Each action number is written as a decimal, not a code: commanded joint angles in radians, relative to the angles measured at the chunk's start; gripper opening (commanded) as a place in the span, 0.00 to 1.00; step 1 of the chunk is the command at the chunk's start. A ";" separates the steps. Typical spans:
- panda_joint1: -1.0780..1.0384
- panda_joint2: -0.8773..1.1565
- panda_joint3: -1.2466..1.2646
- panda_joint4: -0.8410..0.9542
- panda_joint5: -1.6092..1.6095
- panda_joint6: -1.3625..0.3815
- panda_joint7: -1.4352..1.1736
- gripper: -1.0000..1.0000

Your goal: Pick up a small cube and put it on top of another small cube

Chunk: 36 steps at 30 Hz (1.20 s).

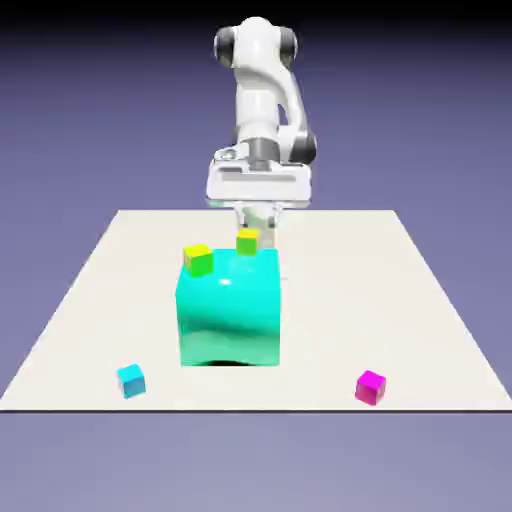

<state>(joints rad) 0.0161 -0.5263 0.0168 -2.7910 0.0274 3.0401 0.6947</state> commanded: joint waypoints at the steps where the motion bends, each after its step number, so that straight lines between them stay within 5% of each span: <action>1: 0.003 0.036 0.014 0.016 0.023 0.003 -0.038 0.50; 26: 0.087 0.942 0.362 0.410 0.590 0.067 -0.998 0.50; 35: 0.095 1.173 0.373 0.529 0.573 0.184 -1.031 0.50; 36: 0.095 1.173 0.373 0.529 0.573 0.184 -1.031 0.00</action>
<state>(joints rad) 0.1115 0.6465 0.3899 -2.2624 0.6006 3.2242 -0.3361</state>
